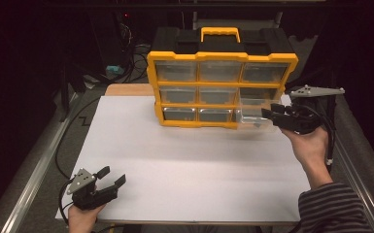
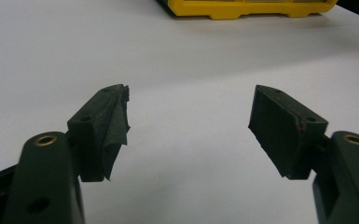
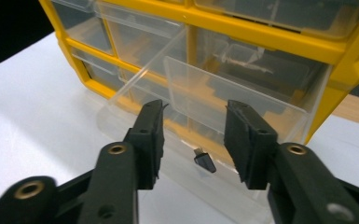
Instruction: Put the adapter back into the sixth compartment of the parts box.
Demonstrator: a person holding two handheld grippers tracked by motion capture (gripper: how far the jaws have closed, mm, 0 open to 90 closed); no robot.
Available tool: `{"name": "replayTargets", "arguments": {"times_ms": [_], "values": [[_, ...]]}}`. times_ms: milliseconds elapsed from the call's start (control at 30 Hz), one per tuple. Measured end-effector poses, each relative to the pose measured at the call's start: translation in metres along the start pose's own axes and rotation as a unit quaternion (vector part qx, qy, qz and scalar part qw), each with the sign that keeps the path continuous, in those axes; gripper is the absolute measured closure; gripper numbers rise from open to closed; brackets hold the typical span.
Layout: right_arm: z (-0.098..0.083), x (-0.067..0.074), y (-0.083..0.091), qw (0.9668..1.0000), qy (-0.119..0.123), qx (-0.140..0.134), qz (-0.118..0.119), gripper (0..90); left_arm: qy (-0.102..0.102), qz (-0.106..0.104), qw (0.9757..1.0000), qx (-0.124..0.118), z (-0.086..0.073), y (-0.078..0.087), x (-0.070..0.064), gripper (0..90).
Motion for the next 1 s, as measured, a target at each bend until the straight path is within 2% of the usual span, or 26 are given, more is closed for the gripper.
{"name": "replayTargets", "arguments": {"times_ms": [567,1000], "values": [[-0.012,0.015,0.024,0.9989,0.004,-0.041,0.023,51.1,0.001,0.0,1.0,0.001,0.0,0.0,0.0,28.9],[-0.034,0.03,0.028,0.998,0.009,-0.045,0.044,49.7,0.001,0.0,1.0,0.0,0.0,0.0,0.0,28.9]]}}
Point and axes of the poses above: each handheld gripper's, and its own axes: y roughly backward along the jaws, z roughly out of its top, x roughly to its left, the point moved 6 cm from there along -y, roughly forward along the jaws, and after that the axes turned 7 degrees about -z, right-handed, at the moved point
